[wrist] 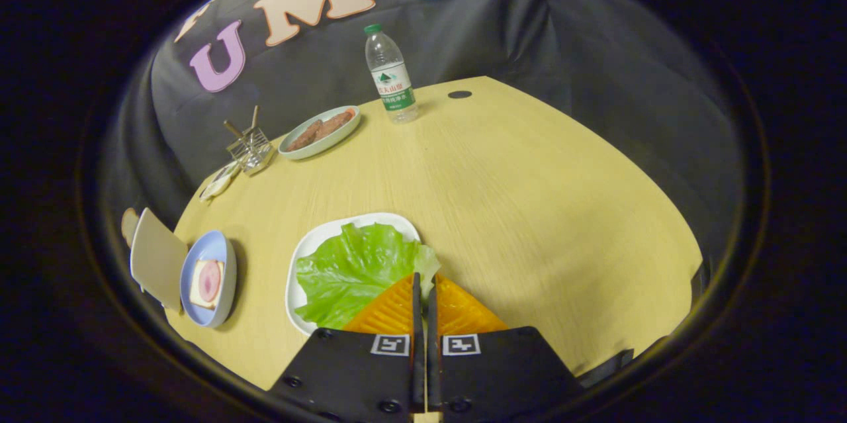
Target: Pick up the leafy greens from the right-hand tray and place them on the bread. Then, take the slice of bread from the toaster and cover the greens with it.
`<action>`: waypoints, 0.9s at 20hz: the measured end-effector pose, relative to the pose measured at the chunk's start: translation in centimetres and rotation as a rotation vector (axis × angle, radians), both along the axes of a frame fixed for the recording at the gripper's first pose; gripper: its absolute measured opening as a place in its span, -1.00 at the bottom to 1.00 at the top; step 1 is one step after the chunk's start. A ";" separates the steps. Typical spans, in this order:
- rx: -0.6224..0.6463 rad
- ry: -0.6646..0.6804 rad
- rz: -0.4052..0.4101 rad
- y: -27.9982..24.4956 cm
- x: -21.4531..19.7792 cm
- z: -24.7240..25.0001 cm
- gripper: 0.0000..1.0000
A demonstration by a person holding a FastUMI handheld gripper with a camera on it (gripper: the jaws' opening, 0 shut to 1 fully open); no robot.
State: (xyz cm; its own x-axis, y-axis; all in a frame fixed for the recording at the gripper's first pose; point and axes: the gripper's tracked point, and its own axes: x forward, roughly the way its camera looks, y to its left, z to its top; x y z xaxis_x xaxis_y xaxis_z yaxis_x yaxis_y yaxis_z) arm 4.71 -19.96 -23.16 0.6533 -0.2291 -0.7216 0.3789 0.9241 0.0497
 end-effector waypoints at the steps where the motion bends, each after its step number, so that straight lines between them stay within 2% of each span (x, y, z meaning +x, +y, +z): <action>1: -0.011 -0.003 0.007 0.1 0.1 0.2 -0.91; 5: -0.083 -0.041 0.037 0.4 0.7 2.0 -0.91; 10: -0.194 -0.001 0.075 0.3 0.5 2.2 -0.91; 18: -0.270 0.026 0.105 0.7 0.2 2.5 -0.92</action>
State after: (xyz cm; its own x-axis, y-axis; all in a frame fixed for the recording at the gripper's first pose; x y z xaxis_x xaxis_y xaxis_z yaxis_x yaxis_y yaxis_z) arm 4.91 -19.31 -20.71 0.6657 -0.3471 -0.6606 0.2781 0.9369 -0.2120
